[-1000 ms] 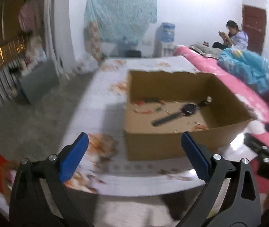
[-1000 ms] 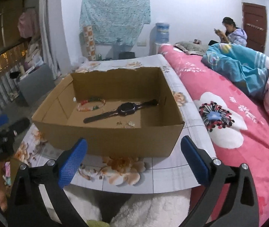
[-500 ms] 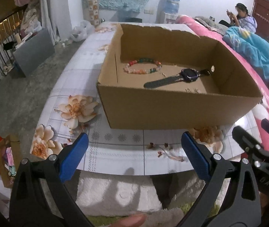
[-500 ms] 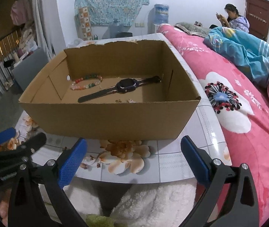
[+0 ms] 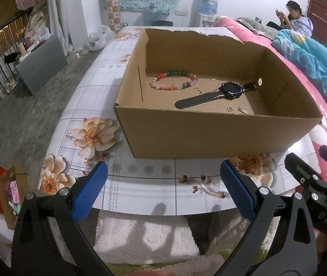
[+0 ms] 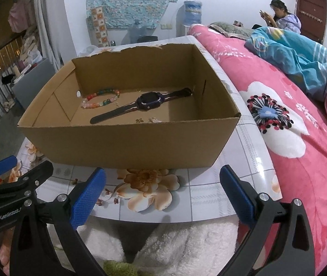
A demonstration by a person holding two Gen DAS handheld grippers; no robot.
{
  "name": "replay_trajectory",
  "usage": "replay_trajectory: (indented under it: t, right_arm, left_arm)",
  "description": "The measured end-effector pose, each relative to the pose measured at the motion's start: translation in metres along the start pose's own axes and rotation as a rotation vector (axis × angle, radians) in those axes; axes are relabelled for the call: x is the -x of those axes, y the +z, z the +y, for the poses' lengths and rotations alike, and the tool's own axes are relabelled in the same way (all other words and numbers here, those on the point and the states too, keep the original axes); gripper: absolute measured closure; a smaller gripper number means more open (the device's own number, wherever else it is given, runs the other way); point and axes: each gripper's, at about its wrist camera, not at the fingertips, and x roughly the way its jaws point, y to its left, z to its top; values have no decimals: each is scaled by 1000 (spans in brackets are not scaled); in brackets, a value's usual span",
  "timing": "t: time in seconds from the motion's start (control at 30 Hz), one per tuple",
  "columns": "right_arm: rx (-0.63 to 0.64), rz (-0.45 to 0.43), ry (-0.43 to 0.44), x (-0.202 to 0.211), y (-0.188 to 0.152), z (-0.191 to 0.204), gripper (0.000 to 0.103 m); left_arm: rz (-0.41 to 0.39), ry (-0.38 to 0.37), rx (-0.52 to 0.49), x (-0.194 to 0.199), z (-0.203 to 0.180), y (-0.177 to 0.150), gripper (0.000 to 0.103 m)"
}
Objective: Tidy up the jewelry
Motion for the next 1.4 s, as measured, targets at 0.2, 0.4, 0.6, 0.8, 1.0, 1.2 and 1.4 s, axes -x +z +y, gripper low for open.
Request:
replay_trajectory:
  t: [0.2, 0.4, 0.6, 0.8, 1.0, 1.2, 1.4]
  right_arm:
    - [-2, -7, -7, 3, 1, -1, 6]
    - [-4, -6, -7, 4, 2, -1, 6]
    - [-6, -3, -9, 4, 2, -1, 6]
    - [-5, -3, -9, 4, 2, -1, 6]
    - [-11, 2, -8, 3, 2, -3, 6]
    - [-11, 3, -7, 2, 1, -3, 6]
    - [-10, 4, -9, 2, 1, -3, 6]
  left_arm:
    - [-5, -3, 5, 1, 0, 1, 8]
    - [-3, -11, 5, 1, -1, 1, 8]
    - [4, -17, 7, 0, -2, 1, 8]
    - [4, -18, 2, 0, -3, 1, 8]
    - [7, -20, 1, -1, -4, 1, 8]
    - [4, -20, 0, -1, -4, 2, 8]
    - [4, -21, -3, -2, -6, 4, 8]
